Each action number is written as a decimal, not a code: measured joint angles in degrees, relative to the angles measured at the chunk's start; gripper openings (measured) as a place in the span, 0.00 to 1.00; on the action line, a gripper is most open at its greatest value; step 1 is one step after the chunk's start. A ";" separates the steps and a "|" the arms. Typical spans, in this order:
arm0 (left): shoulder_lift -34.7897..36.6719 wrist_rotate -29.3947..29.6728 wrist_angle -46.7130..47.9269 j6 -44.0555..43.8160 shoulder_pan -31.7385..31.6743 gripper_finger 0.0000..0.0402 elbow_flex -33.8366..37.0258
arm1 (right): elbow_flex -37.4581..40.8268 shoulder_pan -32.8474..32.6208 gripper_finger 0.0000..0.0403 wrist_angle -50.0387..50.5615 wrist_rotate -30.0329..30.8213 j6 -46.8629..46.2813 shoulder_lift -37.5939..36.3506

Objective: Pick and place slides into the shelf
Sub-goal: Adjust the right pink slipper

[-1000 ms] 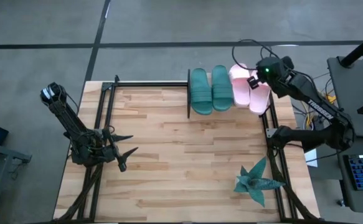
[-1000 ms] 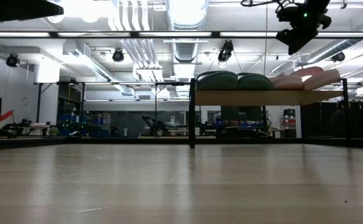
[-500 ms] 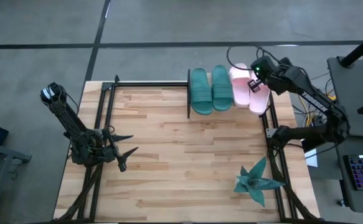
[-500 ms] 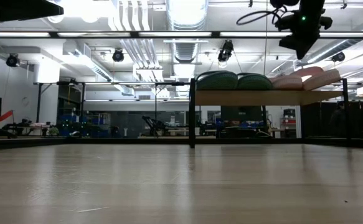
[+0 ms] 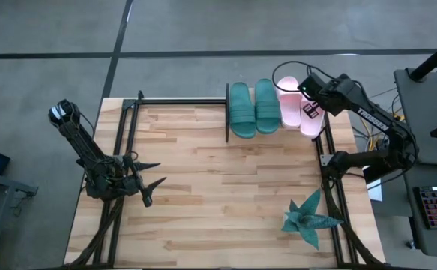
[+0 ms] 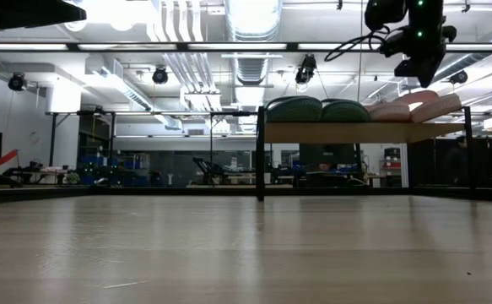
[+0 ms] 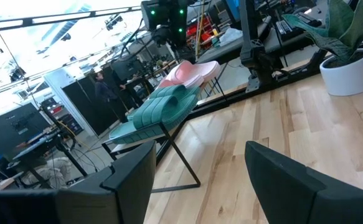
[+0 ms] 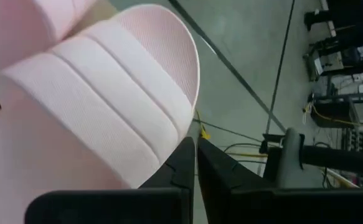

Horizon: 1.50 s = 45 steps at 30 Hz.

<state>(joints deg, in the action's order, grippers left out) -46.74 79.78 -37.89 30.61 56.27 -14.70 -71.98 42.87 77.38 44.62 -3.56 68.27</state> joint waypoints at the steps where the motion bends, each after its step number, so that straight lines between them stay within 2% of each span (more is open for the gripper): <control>1: 0.00 -0.01 0.00 0.00 0.00 0.57 0.00 | -0.01 0.00 0.02 0.52 -0.11 -0.19 -0.05; 7: 0.00 -0.01 0.00 -0.17 0.00 0.57 0.00 | 0.09 0.00 0.02 4.73 -2.86 -3.10 -0.22; 28: 0.00 0.00 -0.07 -0.17 -0.02 0.57 0.00 | 1.71 -0.09 0.02 3.25 -5.84 -4.48 -0.39; 34: 0.00 0.01 -0.04 -0.17 0.00 0.57 0.00 | 2.74 -0.09 0.02 2.48 -5.02 -3.48 -0.79; 41: 0.00 0.01 -0.04 0.20 -0.01 0.57 0.00 | 6.36 -0.39 0.02 -0.96 0.46 -3.52 -0.85; 45: 0.00 -0.01 -0.04 0.22 0.00 0.57 0.00 | 6.96 -0.48 0.02 -2.96 -0.30 -3.80 -1.11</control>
<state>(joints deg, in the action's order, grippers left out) -46.74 79.77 -37.93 30.83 56.27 -14.70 -65.01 42.40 74.41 44.33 -7.35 67.16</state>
